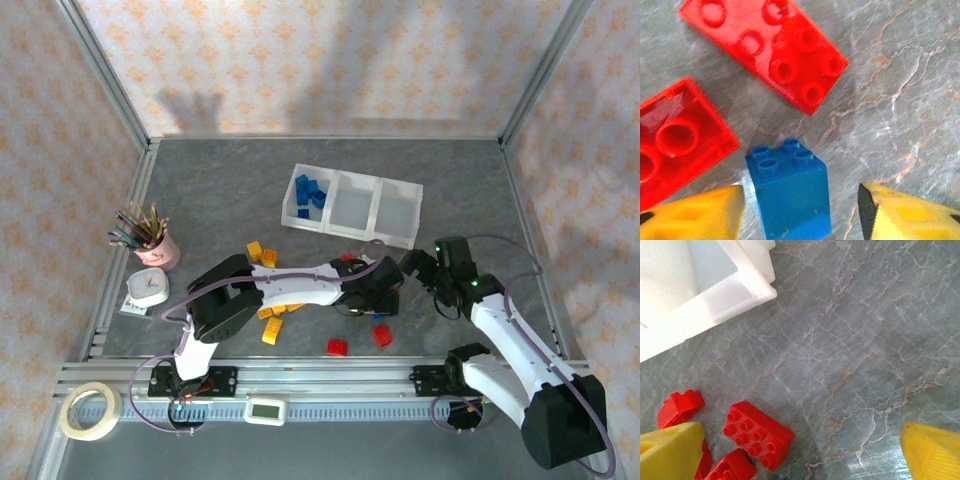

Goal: Sort the legos into containers by color
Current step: Pick up the lego from the middle-left of the table.

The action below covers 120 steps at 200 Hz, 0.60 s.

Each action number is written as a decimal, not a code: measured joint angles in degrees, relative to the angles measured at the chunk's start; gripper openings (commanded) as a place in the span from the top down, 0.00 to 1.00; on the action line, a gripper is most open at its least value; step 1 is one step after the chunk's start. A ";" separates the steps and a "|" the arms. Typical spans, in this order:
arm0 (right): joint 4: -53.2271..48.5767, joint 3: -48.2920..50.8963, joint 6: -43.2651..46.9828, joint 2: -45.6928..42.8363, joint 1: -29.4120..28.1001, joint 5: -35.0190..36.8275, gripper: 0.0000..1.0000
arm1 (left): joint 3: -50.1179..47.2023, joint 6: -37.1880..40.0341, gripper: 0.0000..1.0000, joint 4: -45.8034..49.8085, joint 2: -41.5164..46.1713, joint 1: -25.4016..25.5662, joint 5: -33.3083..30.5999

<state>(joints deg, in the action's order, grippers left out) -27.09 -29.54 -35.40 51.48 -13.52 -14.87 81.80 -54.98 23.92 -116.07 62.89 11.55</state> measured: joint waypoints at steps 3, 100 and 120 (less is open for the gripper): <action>0.13 0.04 0.11 0.00 0.11 -0.07 0.00 | 0.61 0.13 0.40 0.09 -0.50 0.02 -0.04; 5.20 3.13 0.76 0.90 1.97 -3.65 0.00 | 8.39 2.58 0.61 6.60 -6.71 1.18 -6.23; 5.75 3.13 0.79 0.90 2.08 -3.69 0.00 | 8.50 2.60 0.64 6.69 -6.71 1.25 -6.51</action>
<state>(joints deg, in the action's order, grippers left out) -21.34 -26.41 -34.61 52.38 -11.44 -18.57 90.30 -52.38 30.61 -122.78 64.14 5.04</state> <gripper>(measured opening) 0.998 0.375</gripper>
